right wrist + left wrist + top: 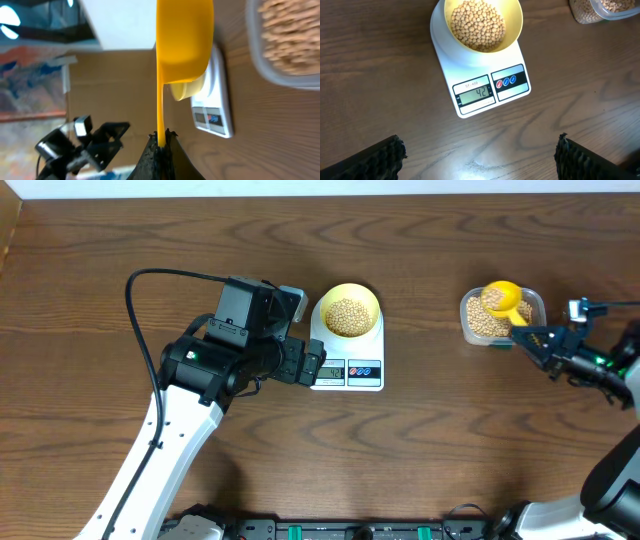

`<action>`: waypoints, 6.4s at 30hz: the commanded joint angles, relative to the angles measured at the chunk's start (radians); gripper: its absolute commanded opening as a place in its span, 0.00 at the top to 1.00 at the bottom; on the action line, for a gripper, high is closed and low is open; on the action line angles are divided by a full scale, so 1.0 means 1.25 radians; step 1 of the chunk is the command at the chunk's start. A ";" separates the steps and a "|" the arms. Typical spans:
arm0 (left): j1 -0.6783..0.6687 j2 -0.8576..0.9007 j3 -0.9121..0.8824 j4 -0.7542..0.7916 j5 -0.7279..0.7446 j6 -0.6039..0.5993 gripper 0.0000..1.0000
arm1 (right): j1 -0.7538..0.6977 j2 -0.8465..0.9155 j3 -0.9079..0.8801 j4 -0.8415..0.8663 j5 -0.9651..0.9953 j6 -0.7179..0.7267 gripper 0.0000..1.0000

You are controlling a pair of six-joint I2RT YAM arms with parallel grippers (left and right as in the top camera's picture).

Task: Scoop item into bowl and weigh 50g on scale
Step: 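Lift the scoop out of the tub with the right gripper, then carry the scoop left over the yellow bowl on the scale, then tilt the scoop slightly to trickle soybeans into the bowl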

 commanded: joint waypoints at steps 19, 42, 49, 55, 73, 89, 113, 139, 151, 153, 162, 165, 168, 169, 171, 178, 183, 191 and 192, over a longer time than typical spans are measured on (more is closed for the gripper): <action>0.002 -0.007 0.023 -0.002 -0.005 -0.010 0.02 | 0.244 0.010 -0.005 0.064 -0.115 0.039 0.99; 0.002 -0.007 0.023 -0.002 -0.005 -0.010 0.02 | 0.353 0.010 -0.005 0.320 -0.034 0.333 0.99; 0.002 -0.007 0.023 -0.002 -0.005 -0.009 0.02 | 0.353 0.010 -0.005 0.367 0.031 0.411 0.99; 0.002 -0.007 0.023 -0.002 -0.005 -0.009 0.02 | 0.353 0.010 -0.005 0.468 0.031 0.473 0.99; 0.002 -0.007 0.023 -0.002 -0.005 -0.010 0.02 | 0.376 0.010 -0.005 0.761 0.025 0.538 0.99; 0.002 -0.007 0.023 -0.002 -0.005 -0.009 0.02 | 0.485 0.010 -0.005 0.733 0.168 0.421 0.99; 0.002 -0.007 0.023 -0.002 -0.005 -0.009 0.02 | 0.565 0.010 -0.005 0.621 0.381 0.238 0.99; 0.002 -0.007 0.023 -0.002 -0.005 -0.009 0.02 | 0.635 0.010 -0.005 0.543 0.526 0.088 0.99; 0.002 -0.007 0.023 -0.002 -0.005 -0.009 0.02 | 0.649 0.009 -0.001 0.550 0.558 0.052 0.99; 0.002 -0.007 0.023 -0.002 -0.005 -0.009 0.02 | 0.653 0.009 0.000 0.549 0.572 0.046 0.99; 0.002 -0.007 0.023 -0.002 -0.005 -0.009 0.02 | 0.677 -0.003 0.043 0.471 0.648 -0.028 0.99; 0.002 -0.007 0.023 -0.002 -0.005 -0.009 0.02 | 0.683 -0.009 0.063 0.430 0.670 -0.060 0.99; 0.002 -0.007 0.023 -0.002 -0.005 -0.010 0.02 | 0.684 -0.010 0.079 0.407 0.670 -0.067 0.99; 0.002 -0.007 0.023 -0.002 -0.005 -0.009 0.02 | 0.684 -0.011 0.083 0.403 0.670 -0.067 0.99; 0.002 -0.007 0.023 -0.002 -0.005 -0.009 0.02 | 0.685 -0.012 0.088 0.403 0.670 -0.067 0.99; 0.002 -0.007 0.023 -0.002 -0.005 -0.009 0.02 | 0.698 -0.016 0.096 0.385 0.718 -0.100 0.99; 0.002 -0.007 0.023 -0.002 -0.005 -0.010 0.02 | 0.699 -0.029 0.097 0.379 0.718 -0.112 0.99; 0.002 -0.007 0.023 -0.002 -0.005 -0.010 0.02 | 0.702 -0.045 0.097 0.379 0.721 -0.127 0.99; 0.002 -0.007 0.023 -0.002 -0.005 -0.009 0.02 | 0.702 -0.045 0.097 0.379 0.721 -0.127 0.99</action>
